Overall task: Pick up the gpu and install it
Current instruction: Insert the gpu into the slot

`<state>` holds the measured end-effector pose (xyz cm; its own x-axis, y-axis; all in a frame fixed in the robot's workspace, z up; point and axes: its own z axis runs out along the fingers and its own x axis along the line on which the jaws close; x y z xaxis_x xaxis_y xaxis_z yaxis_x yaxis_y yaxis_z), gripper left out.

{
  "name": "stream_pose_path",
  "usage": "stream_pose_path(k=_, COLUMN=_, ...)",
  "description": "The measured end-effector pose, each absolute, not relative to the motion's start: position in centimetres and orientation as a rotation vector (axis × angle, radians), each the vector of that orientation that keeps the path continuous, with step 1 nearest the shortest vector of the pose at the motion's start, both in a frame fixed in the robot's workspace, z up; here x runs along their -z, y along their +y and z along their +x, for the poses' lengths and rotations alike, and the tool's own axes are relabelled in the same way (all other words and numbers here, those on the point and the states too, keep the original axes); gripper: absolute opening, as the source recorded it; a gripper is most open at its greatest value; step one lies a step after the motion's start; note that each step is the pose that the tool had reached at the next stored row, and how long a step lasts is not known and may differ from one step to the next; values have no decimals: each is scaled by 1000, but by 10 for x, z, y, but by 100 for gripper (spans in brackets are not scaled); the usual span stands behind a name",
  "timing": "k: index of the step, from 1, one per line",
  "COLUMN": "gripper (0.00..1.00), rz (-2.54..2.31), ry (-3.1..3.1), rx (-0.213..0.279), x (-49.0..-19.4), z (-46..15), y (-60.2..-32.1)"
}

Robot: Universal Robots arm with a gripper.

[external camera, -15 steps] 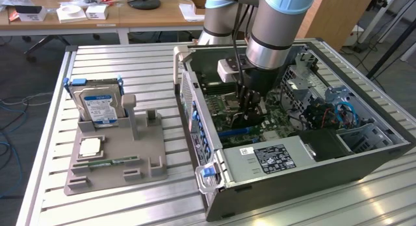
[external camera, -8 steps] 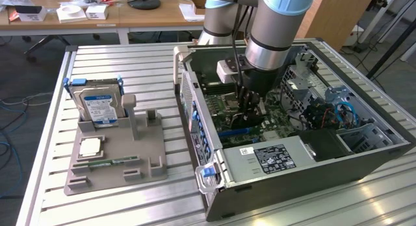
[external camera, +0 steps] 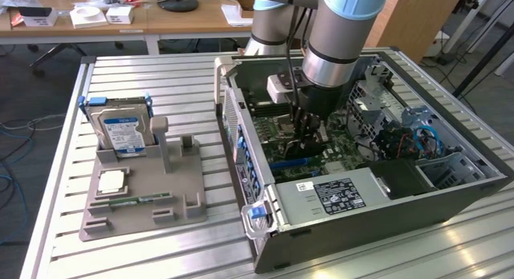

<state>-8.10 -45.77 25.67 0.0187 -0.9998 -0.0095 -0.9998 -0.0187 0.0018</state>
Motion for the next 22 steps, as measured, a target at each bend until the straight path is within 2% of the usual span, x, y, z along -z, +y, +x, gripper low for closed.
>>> stream_pose_path(k=22, gripper=26, rz=-2238, ry=2194, rx=-8, x=-253, z=-84, y=-457)
